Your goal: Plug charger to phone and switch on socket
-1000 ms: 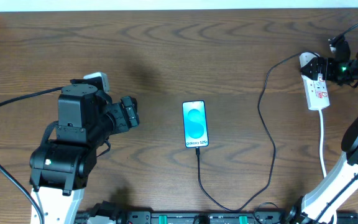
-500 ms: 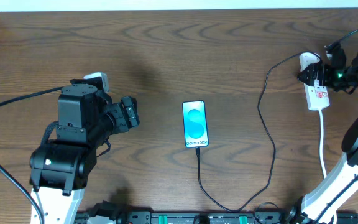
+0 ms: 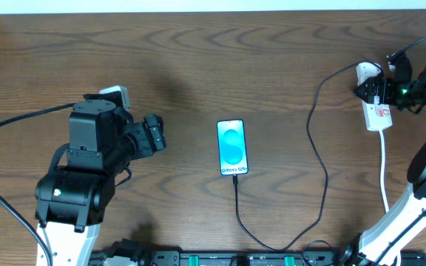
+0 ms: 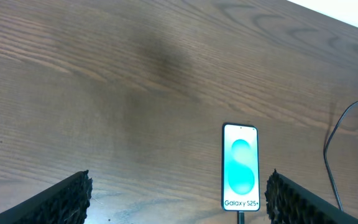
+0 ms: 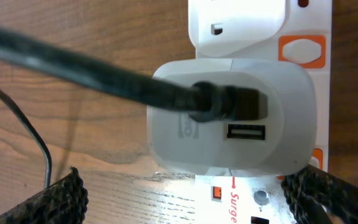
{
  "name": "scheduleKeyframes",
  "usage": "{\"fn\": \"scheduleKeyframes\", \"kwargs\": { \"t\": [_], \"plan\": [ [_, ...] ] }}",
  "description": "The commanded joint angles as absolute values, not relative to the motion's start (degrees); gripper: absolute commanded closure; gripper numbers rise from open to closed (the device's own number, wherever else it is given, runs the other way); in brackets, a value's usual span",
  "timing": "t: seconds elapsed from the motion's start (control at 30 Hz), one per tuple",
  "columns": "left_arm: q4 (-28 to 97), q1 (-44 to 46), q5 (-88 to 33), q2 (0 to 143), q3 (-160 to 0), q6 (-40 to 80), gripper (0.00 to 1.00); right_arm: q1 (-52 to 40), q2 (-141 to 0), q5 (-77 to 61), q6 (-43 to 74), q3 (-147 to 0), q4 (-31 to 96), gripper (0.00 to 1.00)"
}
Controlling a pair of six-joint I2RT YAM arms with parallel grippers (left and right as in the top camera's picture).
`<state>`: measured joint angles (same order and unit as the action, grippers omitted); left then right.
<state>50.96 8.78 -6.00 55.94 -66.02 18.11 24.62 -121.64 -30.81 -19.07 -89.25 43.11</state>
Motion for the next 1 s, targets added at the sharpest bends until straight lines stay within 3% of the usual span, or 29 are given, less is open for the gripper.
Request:
{"fn": "scheduleKeyframes", "kwargs": {
  "t": [0.0,0.43,0.97],
  "plan": [
    [50.98,8.80,-5.30,56.10,-66.13,17.41,0.11,25.54,-123.26,-24.53,-13.28,-91.13,46.26,0.01],
    [50.98,8.80,-5.30,56.10,-66.13,17.41,0.11,29.15,-118.58,-15.64,-9.61,-114.58,67.57,0.01],
    [50.98,8.80,-5.32,56.10,-66.13,17.41,0.11,29.06,-106.28,-26.00,-7.31,-118.19,76.97,0.01]
  ]
}}
